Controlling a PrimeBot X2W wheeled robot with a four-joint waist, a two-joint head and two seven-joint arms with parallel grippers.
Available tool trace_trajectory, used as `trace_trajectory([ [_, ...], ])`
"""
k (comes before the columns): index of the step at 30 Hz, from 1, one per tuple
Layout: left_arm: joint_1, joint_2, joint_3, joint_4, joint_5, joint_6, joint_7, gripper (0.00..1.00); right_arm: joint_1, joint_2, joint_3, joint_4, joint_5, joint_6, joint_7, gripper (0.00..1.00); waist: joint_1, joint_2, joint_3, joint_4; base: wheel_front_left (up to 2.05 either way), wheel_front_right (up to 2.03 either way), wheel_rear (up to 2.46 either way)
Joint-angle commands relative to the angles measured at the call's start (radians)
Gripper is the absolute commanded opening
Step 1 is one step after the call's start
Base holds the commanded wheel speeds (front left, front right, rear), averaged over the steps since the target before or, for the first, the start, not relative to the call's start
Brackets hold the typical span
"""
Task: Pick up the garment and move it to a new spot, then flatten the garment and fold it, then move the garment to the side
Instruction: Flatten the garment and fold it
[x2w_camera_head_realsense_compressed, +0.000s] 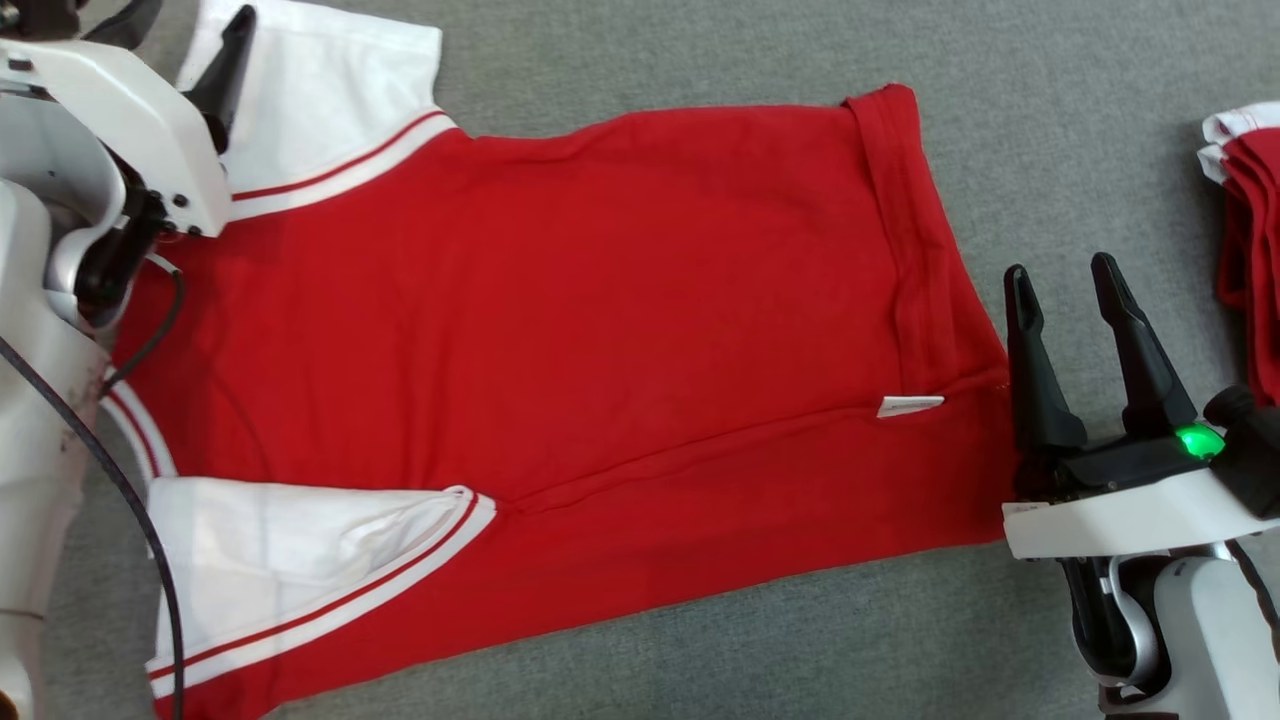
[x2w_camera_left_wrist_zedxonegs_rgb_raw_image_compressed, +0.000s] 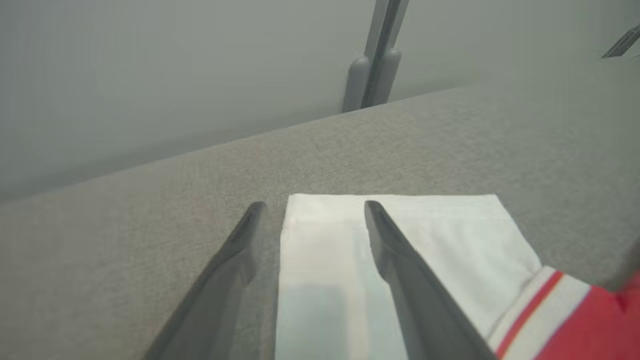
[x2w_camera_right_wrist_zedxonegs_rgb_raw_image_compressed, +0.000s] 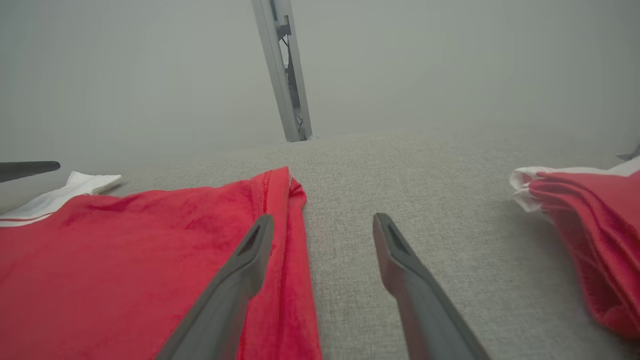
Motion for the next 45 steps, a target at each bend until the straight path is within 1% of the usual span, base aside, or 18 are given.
trace_trajectory([
  [1, -0.042, 0.017, 0.001, 0.057, -0.013, -0.011, 0.014, 1.00, -0.022, -0.003, 0.009, 0.014, 0.010, 0.000, -0.016, 1.00, 0.0000, 0.0000, 0.036, -0.035, 0.00, 0.00, 0.00],
  [6, -0.088, 0.031, -0.019, 0.154, -0.031, -0.028, 0.042, 1.00, -0.041, -0.011, 0.021, 0.042, 0.017, 0.000, -0.031, 1.00, 0.0000, 0.0000, 0.047, -0.049, 0.00, 0.00, 0.00],
  [7, -0.092, 0.031, -0.027, 0.166, -0.036, -0.030, 0.050, 0.71, -0.045, -0.014, 0.018, 0.047, 0.020, 0.000, -0.032, 1.00, 0.0000, 0.0000, 0.047, -0.049, 0.00, 0.00, 0.00],
  [8, -0.096, 0.033, -0.034, 0.173, -0.039, -0.032, 0.050, 0.13, -0.046, -0.016, 0.014, 0.051, 0.023, 0.000, -0.033, 1.00, 0.0000, 0.0000, 0.047, -0.049, 0.00, 0.00, 0.00],
  [9, -0.101, 0.034, -0.044, 0.181, -0.041, -0.034, 0.058, 0.00, -0.049, -0.020, 0.010, 0.055, 0.027, 0.000, -0.035, 1.00, 0.0000, 0.0000, 0.047, -0.047, 0.00, 0.00, 0.00],
  [12, -0.119, 0.039, -0.069, 0.190, -0.045, -0.036, 0.061, 0.00, -0.074, -0.036, 0.003, 0.069, 0.042, 0.000, -0.031, 1.00, 0.0000, 0.0000, 0.045, -0.042, 0.00, 0.00, 0.00],
  [15, -0.132, 0.036, -0.090, 0.191, -0.053, -0.036, 0.045, 0.00, -0.133, -0.071, 0.005, 0.088, 0.087, 0.000, -0.014, 1.00, 0.0000, 0.0000, 0.044, -0.032, 0.00, 0.00, 0.00],
  [17, -0.146, 0.027, -0.106, 0.193, -0.056, -0.037, 0.037, 0.00, -0.184, -0.112, 0.015, 0.122, 0.108, 0.000, 0.005, 1.00, 0.0000, 0.0000, 0.043, -0.021, 0.00, 0.00, 0.00],
  [18, -0.153, 0.019, -0.115, 0.193, -0.060, -0.037, 0.033, 0.00, -0.213, -0.124, 0.024, 0.136, 0.138, 0.000, 0.012, 1.00, 0.0000, 0.0000, 0.043, -0.012, 0.00, 0.00, 0.00],
  [20, -0.166, 0.003, -0.132, 0.191, -0.069, -0.037, 0.024, 0.00, -0.270, -0.171, 0.048, 0.181, 0.157, 0.000, 0.036, 1.00, 0.0000, 0.0000, 0.046, 0.008, 0.00, 0.00, 0.00],
  [23, -0.185, -0.024, -0.162, 0.188, -0.084, -0.037, 0.010, 0.00, -0.349, -0.225, 0.112, 0.244, 0.195, 0.000, 0.065, 1.00, 0.0000, 0.0000, 0.051, 0.044, 0.00, 0.00, 0.00],
  [27, -0.211, -0.054, -0.205, 0.186, -0.103, -0.038, -0.011, 0.00, -0.430, -0.279, 0.226, 0.300, 0.257, 0.000, 0.090, 1.00, 0.0000, 0.0000, 0.061, 0.087, 0.00, 0.00, 0.00],
  [33, -0.240, -0.066, -0.260, 0.194, -0.129, -0.038, -0.045, 0.00, -0.517, -0.349, 0.388, 0.344, 0.363, 0.000, 0.152, 1.00, 0.0000, 0.0000, 0.067, 0.117, 0.00, 0.00, 0.00],
  [34, -0.243, -0.067, -0.270, 0.195, -0.135, -0.038, -0.050, 0.00, -0.526, -0.361, 0.411, 0.354, 0.386, 0.000, 0.171, 0.78, 0.0000, 0.0000, 0.066, 0.120, 0.00, 0.00, 0.00],
  [35, -0.246, -0.067, -0.277, 0.194, -0.139, -0.038, -0.055, 0.00, -0.540, -0.374, 0.430, 0.358, 0.400, 0.000, 0.183, 0.45, 0.0000, 0.0000, 0.065, 0.123, 0.00, 0.00, 0.00],
  [36, -0.247, -0.067, -0.285, 0.195, -0.145, -0.038, -0.060, 0.00, -0.552, -0.383, 0.441, 0.361, 0.415, 0.000, 0.188, 0.00, 0.0000, 0.0000, 0.064, 0.126, 0.00, 0.00, 0.00],
  [40, -0.256, -0.059, -0.313, 0.190, -0.175, -0.038, -0.066, 0.00, -0.591, -0.429, 0.471, 0.346, 0.478, 0.000, 0.193, 0.00, 0.0000, 0.0000, 0.055, 0.131, 0.00, 0.00, 0.00],
  [45, -0.262, -0.029, -0.331, 0.148, -0.209, -0.038, -0.087, 0.00, -0.613, -0.489, 0.490, 0.316, 0.552, 0.000, 0.218, 0.00, 0.0000, 0.0000, 0.039, 0.142, 0.00, 0.00, 0.00],
])
